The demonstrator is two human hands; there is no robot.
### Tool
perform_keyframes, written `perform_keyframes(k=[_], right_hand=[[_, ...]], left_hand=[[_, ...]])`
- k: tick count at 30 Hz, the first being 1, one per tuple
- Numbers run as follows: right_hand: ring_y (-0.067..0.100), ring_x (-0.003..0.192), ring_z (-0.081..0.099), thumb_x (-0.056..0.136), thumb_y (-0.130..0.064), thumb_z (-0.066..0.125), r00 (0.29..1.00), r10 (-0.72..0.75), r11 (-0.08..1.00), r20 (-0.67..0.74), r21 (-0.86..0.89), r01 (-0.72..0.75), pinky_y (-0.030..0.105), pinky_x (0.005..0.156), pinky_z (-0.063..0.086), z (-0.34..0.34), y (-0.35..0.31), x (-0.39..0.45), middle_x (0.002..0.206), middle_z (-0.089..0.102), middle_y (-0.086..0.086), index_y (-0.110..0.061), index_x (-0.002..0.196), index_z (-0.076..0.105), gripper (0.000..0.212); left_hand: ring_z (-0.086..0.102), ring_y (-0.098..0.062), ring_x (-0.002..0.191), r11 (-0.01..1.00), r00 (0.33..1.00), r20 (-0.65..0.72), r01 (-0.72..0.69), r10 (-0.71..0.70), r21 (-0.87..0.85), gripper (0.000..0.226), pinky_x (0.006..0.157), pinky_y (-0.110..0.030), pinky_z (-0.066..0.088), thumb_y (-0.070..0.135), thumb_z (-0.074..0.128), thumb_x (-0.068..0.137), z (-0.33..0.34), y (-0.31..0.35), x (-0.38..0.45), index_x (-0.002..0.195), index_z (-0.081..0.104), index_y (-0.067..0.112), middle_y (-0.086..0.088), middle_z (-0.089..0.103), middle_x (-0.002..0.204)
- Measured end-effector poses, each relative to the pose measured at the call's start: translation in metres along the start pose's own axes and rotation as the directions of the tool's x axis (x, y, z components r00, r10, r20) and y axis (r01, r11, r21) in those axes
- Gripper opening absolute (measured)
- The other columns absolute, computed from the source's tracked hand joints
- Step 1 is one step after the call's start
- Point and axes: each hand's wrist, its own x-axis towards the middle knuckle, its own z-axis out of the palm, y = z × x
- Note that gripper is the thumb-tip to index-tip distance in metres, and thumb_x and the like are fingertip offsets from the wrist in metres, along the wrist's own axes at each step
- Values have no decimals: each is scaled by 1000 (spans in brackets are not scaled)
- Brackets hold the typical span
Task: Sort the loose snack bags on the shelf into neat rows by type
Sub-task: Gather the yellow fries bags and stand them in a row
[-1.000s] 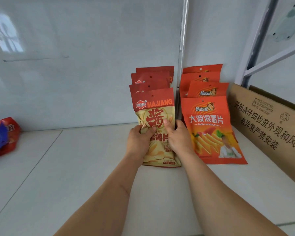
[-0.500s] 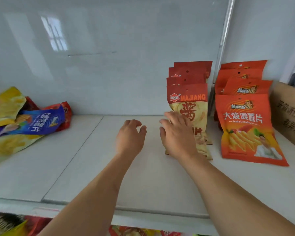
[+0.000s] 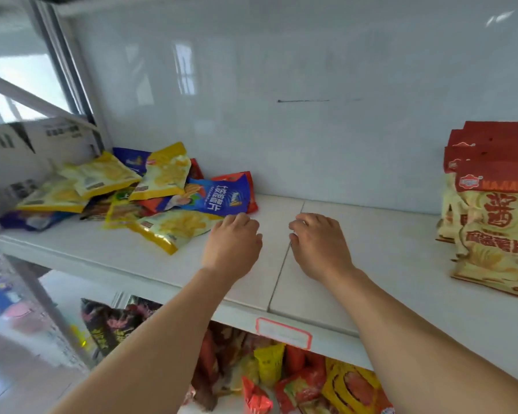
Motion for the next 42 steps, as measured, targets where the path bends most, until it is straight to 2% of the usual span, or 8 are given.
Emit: perform_keyframes(k=[5,17,24,28,33,37,40,42], right_hand=[[23,123,52,102,-26,45,999,-30,998,33,64,28,36,101,35,15,-80,30,132,59,0,-18,129,62,32],[23,110,59,104,-29,45,997,-11,960,74,280,-11,37,84,49,59,-202,136,122,64,2,-16,122,63,29],[27,119,57,102,-36,47,978,54,892,201,430,-138,40,94,49,118,-234,221,132,59,7,-16,135,54,39],[32,126,51,99,-45,47,953,172,849,249,453,-272,49,101,47,148,-248,265,142,51,11,-16,142,47,52],[39,130,45,92,-65,47,853,378,782,359,370,-502,52,103,42,171,-264,297,144,46,16,-12,146,36,77],[38,138,38,85,-73,51,784,454,738,423,315,-597,53,109,34,180,-274,312,153,39,16,-11,154,22,97],[37,139,38,82,-73,58,777,494,718,390,321,-618,52,110,33,187,-281,315,155,37,16,-9,155,18,105],[37,138,40,79,-70,64,777,517,698,358,349,-626,51,109,35,192,-285,318,153,39,16,-8,154,21,106]], left_hand=[[50,-21,126,998,998,-16,58,-59,-9,34,100,-37,43,38,43,103,-14,-78,-13,127,60,22,2,56,132],[55,-24,116,966,958,-137,239,-251,-96,32,92,-37,47,36,43,102,-18,-224,10,118,66,20,1,61,124],[55,-23,121,860,878,-109,421,-466,-287,37,90,-38,50,39,51,100,0,-294,73,131,61,23,2,58,134],[44,-27,132,813,828,-125,488,-546,-318,44,103,-44,44,42,52,98,10,-334,104,137,55,21,-3,51,143],[16,-34,150,644,660,-91,678,-746,-354,73,121,-50,18,54,46,97,20,-393,126,154,30,11,-12,26,162],[11,-38,152,505,539,29,806,-842,-309,97,123,-51,10,67,40,94,24,-435,143,157,13,-1,-21,17,165],[17,-41,150,502,536,109,831,-837,-239,104,122,-51,11,73,38,91,29,-454,150,157,10,-3,-23,23,162],[20,-40,149,562,590,103,799,-801,-214,105,122,-51,14,72,42,90,31,-459,153,157,9,-2,-23,26,161]])
